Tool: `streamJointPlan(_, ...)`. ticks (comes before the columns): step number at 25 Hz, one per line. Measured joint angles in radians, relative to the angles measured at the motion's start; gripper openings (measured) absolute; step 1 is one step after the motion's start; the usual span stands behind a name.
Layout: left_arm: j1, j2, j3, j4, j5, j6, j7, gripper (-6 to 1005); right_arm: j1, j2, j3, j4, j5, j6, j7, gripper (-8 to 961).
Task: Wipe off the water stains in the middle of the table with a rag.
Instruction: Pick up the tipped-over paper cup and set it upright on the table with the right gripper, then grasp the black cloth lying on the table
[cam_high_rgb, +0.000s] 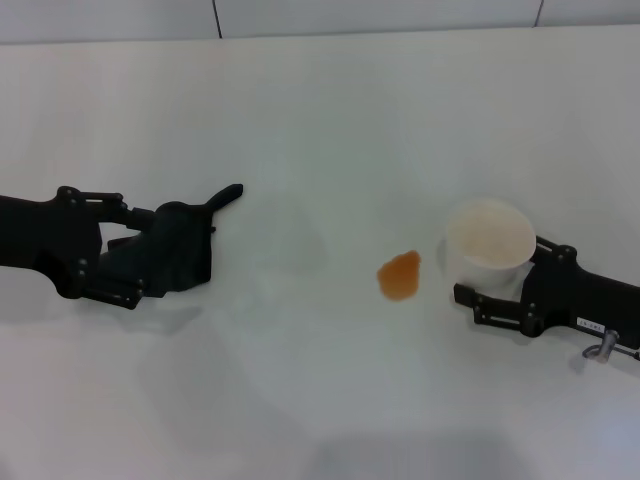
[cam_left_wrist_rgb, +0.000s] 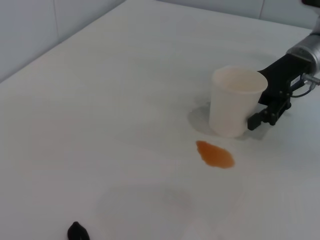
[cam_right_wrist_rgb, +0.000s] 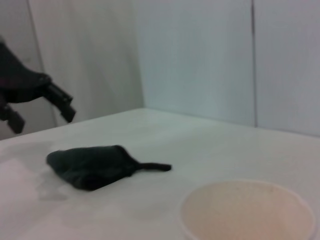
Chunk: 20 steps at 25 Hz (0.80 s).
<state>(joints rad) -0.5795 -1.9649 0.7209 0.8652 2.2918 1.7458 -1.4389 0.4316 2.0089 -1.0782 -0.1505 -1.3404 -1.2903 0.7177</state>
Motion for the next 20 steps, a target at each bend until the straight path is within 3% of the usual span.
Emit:
streamJointPlan(8,-0.002,0.001,0.000,0.000,0.000,-0.002,-0.003,893,-0.035,-0.008,-0.010,-0.127,-0.088,0.010,0.100,874)
streamJointPlan(20,0.000,0.006,0.000,0.006,0.000,0.004,-0.021,893,-0.130,-0.032,-0.003,-0.538,-0.417,-0.057,0.471,875)
